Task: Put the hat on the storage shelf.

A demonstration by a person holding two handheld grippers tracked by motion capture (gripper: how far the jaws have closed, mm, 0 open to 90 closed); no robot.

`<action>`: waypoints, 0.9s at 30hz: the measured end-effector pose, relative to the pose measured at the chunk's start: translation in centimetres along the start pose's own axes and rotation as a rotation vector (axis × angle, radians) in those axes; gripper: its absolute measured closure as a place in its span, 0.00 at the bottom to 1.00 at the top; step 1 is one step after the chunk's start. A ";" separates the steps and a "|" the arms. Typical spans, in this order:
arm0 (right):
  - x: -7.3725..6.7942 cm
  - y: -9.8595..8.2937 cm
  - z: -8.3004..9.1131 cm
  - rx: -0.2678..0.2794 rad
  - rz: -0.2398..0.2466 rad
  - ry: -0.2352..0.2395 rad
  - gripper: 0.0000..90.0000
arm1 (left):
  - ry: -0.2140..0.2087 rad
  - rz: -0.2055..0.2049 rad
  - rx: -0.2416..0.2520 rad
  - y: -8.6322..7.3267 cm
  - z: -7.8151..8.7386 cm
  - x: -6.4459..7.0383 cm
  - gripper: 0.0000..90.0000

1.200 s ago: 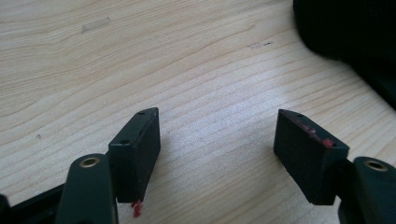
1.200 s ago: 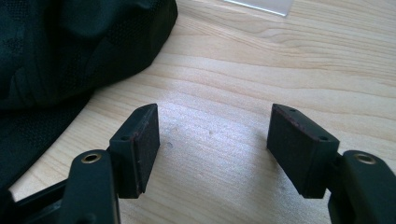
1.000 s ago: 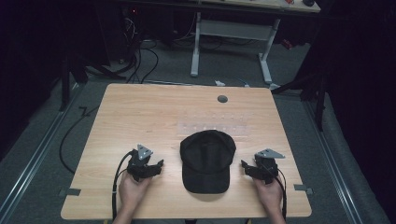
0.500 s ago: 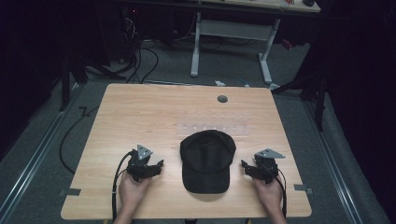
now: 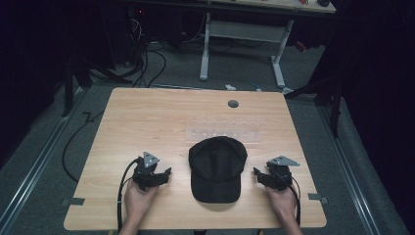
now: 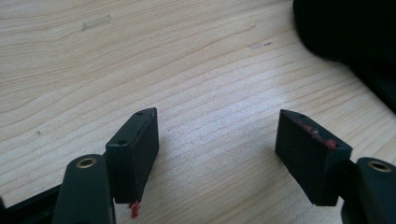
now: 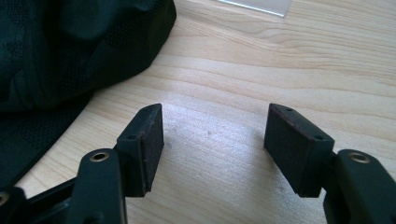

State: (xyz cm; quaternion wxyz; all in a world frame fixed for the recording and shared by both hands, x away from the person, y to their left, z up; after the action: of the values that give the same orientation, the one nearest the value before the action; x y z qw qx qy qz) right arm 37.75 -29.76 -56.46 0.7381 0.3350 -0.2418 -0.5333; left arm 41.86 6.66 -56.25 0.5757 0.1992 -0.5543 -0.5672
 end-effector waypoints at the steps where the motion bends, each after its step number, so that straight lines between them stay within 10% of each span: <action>1: 0.0 0.0 0.0 0.000 -0.001 0.001 0.44 | 0.000 0.000 0.000 0.0 0.0 0.0 0.34; 17: 0.4 0.1 1.6 0.032 -0.113 0.078 0.52 | 0.002 -0.010 -0.003 -0.1 0.0 0.0 0.34; 27: -0.4 0.5 3.0 0.044 -0.063 0.099 0.55 | 0.002 -0.010 -0.001 -0.1 0.0 0.0 0.34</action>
State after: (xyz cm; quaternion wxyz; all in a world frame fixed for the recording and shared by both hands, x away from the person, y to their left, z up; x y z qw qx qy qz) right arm 35.76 -29.98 -54.06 0.7245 0.3848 -0.2060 -0.5334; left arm 41.84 6.61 -56.29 0.5736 0.2019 -0.5524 -0.5702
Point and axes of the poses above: each handheld gripper's, and its own axes: z roughly backward along the jaws, y roughly out of its top, x roughly to its right, the point moved 5 cm from there along -z, roughly forward along the jaws, and after that the axes turned 2 degrees about x, right-handed, at the moved point
